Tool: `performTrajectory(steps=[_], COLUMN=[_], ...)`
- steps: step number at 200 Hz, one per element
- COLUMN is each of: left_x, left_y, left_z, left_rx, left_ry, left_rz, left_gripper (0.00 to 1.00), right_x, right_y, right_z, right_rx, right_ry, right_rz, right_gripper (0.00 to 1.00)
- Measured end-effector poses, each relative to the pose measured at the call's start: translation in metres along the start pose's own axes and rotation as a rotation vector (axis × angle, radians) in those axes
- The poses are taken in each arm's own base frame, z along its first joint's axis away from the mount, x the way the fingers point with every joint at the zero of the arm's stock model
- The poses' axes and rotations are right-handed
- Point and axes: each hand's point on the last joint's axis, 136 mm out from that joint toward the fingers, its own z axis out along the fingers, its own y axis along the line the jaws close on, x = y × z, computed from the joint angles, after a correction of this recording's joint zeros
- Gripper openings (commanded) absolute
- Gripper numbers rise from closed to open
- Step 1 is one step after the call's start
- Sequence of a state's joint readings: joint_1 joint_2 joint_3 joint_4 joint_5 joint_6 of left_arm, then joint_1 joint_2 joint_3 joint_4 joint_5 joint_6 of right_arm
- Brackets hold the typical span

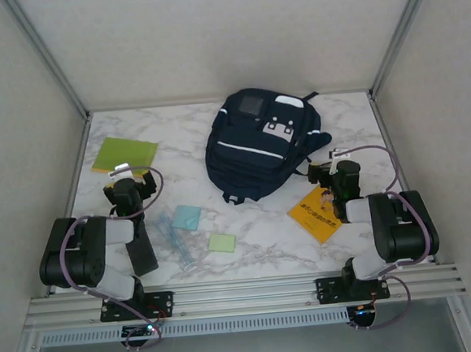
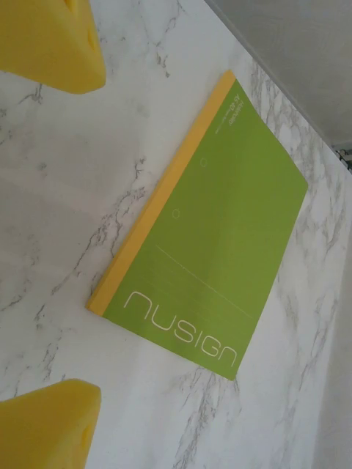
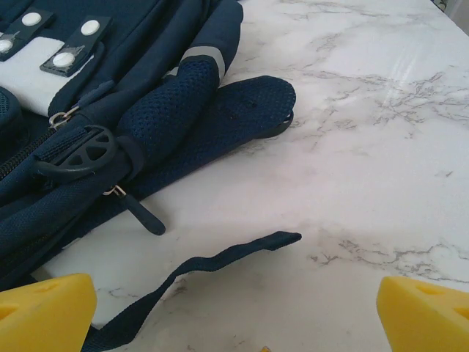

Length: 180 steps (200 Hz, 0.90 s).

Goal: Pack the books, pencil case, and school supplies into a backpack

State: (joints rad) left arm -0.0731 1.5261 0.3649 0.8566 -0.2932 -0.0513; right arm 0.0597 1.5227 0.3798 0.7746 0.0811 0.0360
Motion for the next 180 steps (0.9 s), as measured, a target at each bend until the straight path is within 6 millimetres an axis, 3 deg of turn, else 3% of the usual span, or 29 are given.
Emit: performTrajectory(steps=[180], left_x=[-0.0002], left_y=[-0.0004], left_z=[0.0011], left_rx=[-0.001], left_ry=[0.007], left_rz=[0.003], left_gripper=[1.0], right_x=[-0.0008], right_y=[0.0005], right_z=[0.0005], right_rx=[-0.001], right_ry=[0.002], right_rz=[-0.001], right_gripper=[0.99])
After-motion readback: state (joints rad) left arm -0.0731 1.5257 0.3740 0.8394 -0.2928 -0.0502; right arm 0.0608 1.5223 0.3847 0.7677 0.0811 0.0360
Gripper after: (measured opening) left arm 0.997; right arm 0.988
